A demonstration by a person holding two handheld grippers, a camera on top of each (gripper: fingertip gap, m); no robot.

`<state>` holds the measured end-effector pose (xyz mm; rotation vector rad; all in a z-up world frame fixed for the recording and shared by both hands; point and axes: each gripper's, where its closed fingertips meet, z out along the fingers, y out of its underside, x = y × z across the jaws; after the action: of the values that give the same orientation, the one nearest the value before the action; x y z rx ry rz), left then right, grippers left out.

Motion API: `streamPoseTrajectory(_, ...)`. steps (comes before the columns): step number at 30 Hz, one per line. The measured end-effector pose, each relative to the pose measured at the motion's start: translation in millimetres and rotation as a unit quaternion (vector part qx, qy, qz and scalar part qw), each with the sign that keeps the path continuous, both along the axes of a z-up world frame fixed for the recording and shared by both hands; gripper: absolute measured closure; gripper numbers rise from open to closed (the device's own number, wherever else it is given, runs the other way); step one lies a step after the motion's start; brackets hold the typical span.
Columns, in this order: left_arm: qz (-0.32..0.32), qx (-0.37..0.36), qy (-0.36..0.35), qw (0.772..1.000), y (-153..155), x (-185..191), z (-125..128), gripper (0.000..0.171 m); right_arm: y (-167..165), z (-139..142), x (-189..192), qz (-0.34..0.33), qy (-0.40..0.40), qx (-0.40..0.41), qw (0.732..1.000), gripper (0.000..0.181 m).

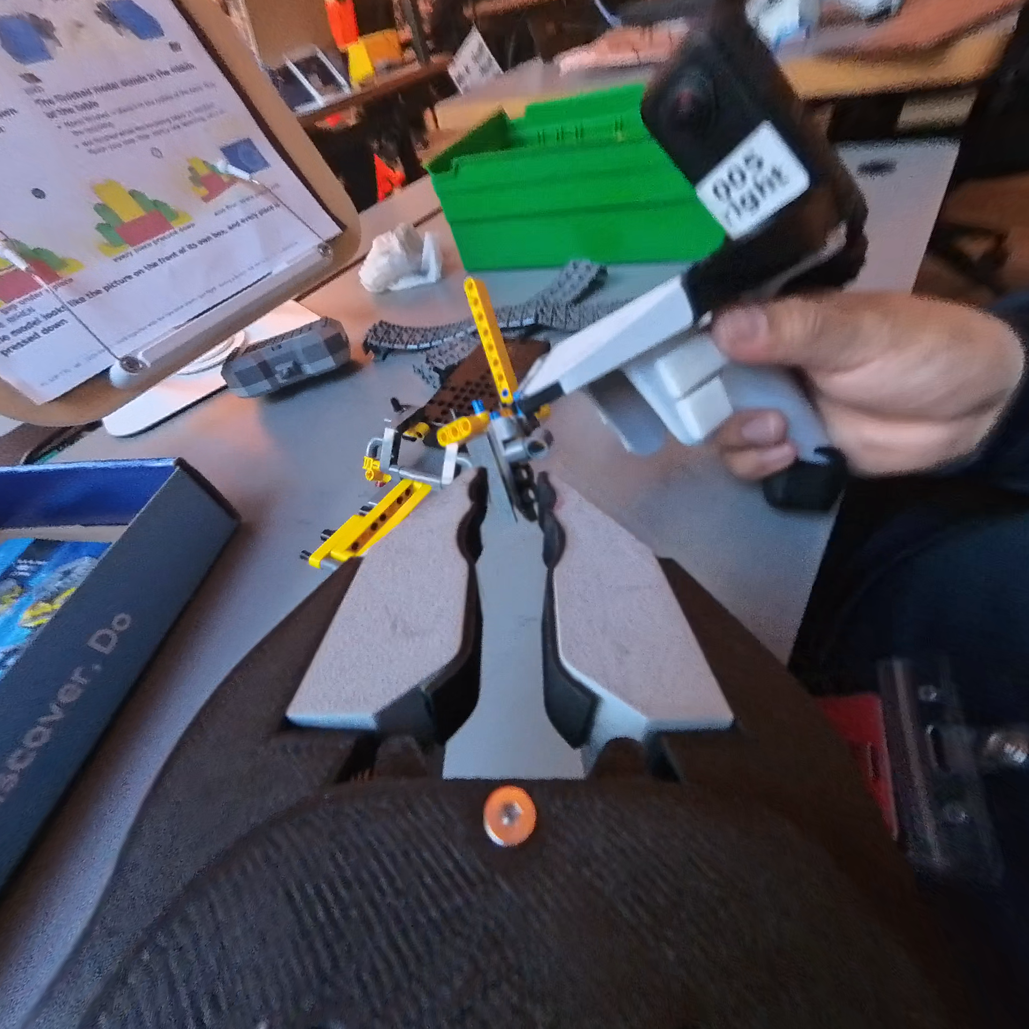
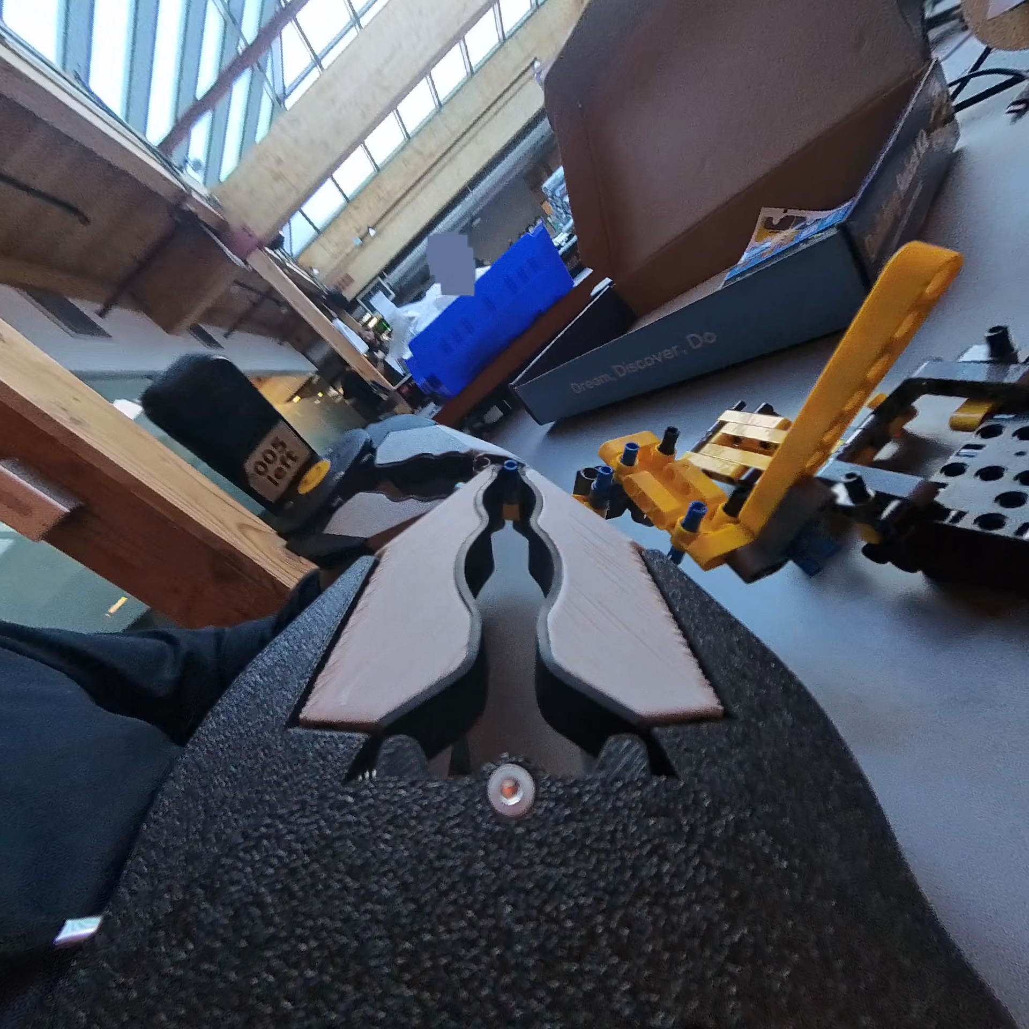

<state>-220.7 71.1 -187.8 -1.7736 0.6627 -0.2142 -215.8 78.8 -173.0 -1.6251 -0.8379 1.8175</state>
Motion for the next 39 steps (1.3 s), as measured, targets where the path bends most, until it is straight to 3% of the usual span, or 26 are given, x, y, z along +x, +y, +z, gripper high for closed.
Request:
streamPoseTrajectory(3, -0.015, -0.001, 0.041, 0.999, -1, 2, -7, 0.162, -1, -1, 0, 0.014, -0.007, 0.008, 1.000, 0.181)
streamPoseTrajectory(16, -0.024, -0.022, -0.031, 0.999, 0, 12, -10, 0.162, -4, -8, 3, 0.057, -0.030, 0.001, 0.998, 0.181)
streamPoseTrajectory(23, 0.011, -0.031, -0.135, 0.990, 4, 10, -4, 0.166, 3, -3, 2, 0.037, 0.002, -0.045, 0.998, 0.174)
streamPoseTrajectory(29, 0.023, -0.031, -0.154, 0.987, 7, 8, -4, 0.166, 7, -4, 2, 0.031, 0.005, -0.057, 0.998, 0.174)
streamPoseTrajectory(33, 0.039, -0.035, -0.219, 0.974, 9, 8, 3, 0.166, 6, 1, 0, 0.027, 0.019, -0.058, 0.998, 0.173)
streamPoseTrajectory(39, 0.033, -0.065, -0.253, 0.965, 11, 14, 0, 0.164, 9, 2, 0, -0.011, 0.000, 0.013, 1.000, 0.180)
